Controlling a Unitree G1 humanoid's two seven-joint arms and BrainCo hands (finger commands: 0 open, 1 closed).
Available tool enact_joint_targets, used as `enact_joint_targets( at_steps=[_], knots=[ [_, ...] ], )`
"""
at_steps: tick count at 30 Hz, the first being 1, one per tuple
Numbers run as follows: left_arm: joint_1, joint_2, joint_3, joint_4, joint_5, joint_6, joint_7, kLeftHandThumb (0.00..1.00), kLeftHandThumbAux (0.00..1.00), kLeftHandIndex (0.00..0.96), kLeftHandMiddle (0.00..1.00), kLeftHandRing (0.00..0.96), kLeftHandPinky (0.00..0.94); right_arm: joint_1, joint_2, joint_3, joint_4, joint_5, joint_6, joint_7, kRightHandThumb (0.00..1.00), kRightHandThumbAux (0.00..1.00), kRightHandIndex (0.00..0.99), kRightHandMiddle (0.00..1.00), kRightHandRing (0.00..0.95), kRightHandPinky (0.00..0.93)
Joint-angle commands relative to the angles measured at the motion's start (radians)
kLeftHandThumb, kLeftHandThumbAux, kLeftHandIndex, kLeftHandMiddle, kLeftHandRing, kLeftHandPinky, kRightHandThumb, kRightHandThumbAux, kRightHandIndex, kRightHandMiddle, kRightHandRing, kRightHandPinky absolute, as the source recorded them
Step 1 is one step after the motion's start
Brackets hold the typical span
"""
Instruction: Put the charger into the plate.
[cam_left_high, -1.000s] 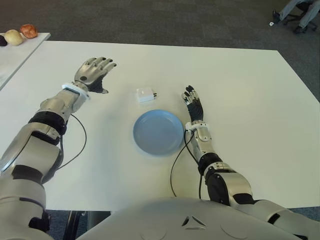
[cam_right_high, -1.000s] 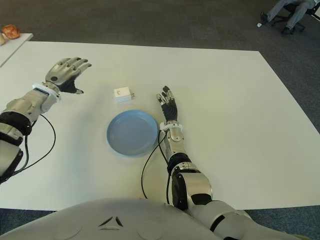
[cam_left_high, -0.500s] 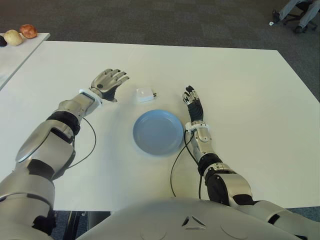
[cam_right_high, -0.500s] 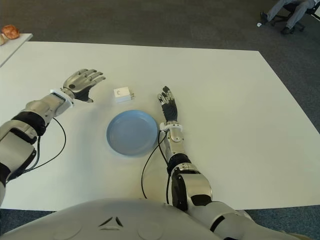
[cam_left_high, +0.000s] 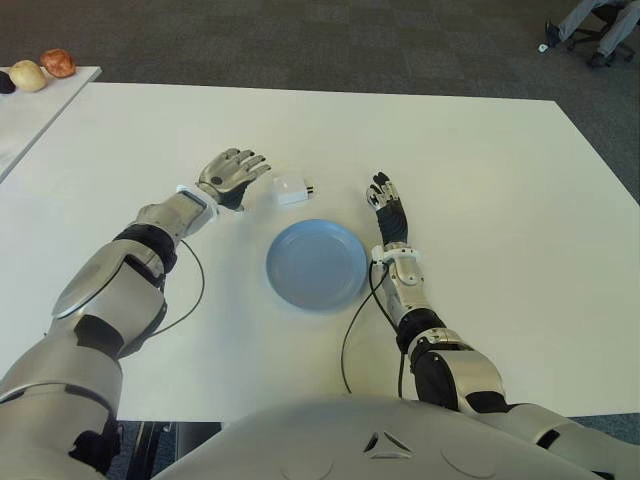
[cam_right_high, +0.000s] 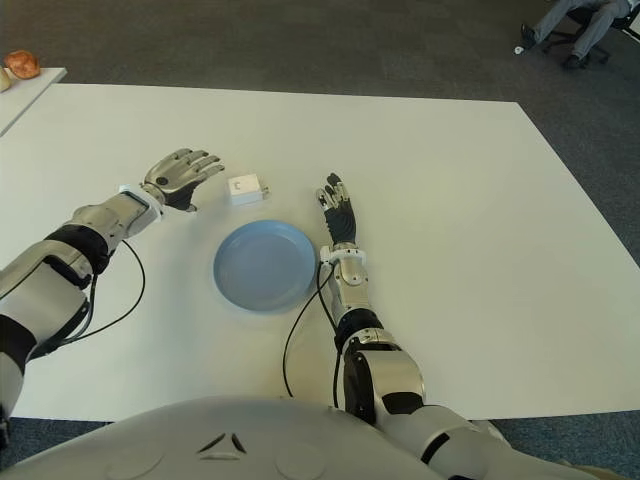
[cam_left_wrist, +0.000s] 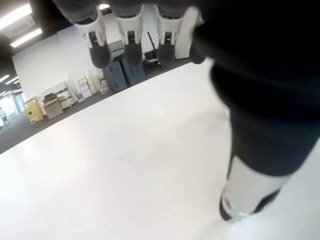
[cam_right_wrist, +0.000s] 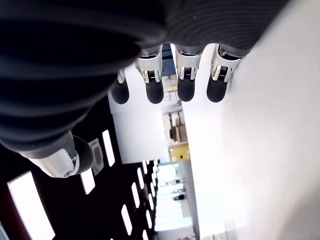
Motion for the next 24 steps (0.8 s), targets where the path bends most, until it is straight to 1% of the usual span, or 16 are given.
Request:
enact_joint_targets(
  at_steps=[1, 11, 24],
  knots=[
    [0.003, -0.029, -0.013, 0.002, -0.01, -0.018, -0.045, 0.0, 0.806, 0.0, 0.0, 0.0, 0.0, 0.057, -0.01, -0.003, 0.036, 0.0, 0.063, -0.015, 0.0, 0.498, 0.026, 0.051, 0.035, 0.057],
    [0.0, -0.051, -0.01, 0.012, -0.034, -0.033, -0.078, 0.0, 0.798, 0.0, 0.0, 0.0, 0.0, 0.057, -0.019, 0.0, 0.029, -0.002, 0.07, -0.015, 0.0, 0.517, 0.023, 0.038, 0.025, 0.047],
    [0.011, -0.064, -0.018, 0.023, -0.041, -0.029, -0.078, 0.0, 0.797, 0.0, 0.0, 0.0, 0.006, 0.055, -0.019, 0.001, 0.032, 0.0, 0.071, -0.008, 0.0, 0.521, 0.022, 0.037, 0.023, 0.048]
  ],
)
